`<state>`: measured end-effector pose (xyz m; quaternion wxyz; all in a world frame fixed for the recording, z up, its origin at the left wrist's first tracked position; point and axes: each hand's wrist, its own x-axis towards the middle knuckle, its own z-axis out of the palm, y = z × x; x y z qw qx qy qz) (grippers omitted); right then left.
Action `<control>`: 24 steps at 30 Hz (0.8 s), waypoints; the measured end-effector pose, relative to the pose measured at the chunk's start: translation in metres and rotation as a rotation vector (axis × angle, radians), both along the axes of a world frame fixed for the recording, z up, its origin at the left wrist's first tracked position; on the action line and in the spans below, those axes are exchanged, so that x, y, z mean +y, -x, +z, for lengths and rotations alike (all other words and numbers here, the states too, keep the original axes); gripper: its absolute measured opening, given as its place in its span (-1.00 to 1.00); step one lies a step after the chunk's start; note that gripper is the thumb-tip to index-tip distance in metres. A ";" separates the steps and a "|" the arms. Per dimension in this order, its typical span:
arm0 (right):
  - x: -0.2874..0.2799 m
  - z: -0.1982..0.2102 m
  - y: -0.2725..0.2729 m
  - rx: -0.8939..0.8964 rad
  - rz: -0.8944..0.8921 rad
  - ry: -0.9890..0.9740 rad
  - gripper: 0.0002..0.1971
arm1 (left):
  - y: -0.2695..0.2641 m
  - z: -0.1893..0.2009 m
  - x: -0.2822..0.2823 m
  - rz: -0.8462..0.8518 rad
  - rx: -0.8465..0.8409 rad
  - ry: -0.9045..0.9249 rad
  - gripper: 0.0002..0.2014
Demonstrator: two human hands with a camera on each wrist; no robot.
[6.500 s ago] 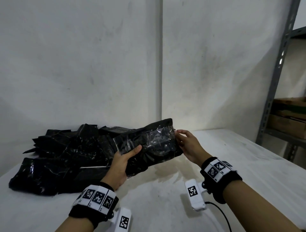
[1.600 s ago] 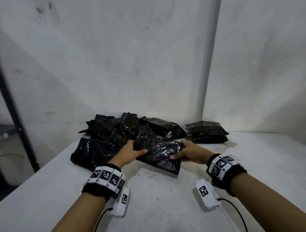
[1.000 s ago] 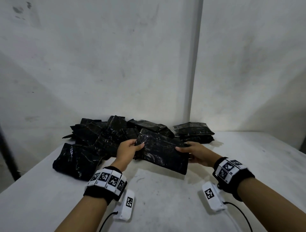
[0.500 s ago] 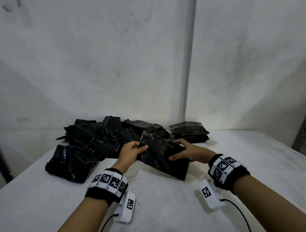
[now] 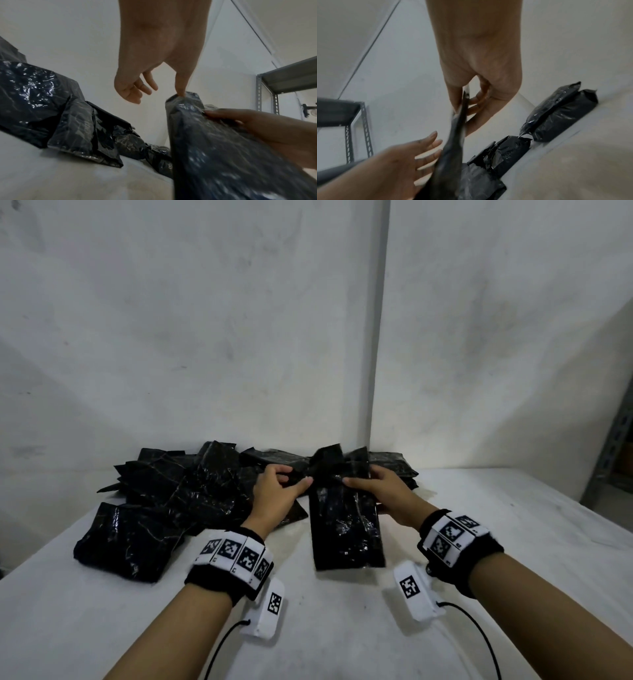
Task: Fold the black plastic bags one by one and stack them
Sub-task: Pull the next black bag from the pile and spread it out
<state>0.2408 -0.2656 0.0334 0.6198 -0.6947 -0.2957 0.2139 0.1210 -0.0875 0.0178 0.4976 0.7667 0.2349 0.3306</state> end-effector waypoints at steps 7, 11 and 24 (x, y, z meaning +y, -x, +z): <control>-0.009 -0.008 -0.003 0.225 -0.008 -0.116 -0.65 | 0.000 -0.011 -0.044 -0.437 0.245 0.032 -0.17; -0.024 -0.012 -0.011 0.333 -0.032 -0.144 -0.75 | -0.003 -0.015 -0.037 -0.352 0.151 0.076 -0.42; -0.055 -0.016 -0.030 -0.255 -0.037 0.154 -0.10 | -0.002 -0.002 -0.029 -0.603 0.196 0.094 -0.72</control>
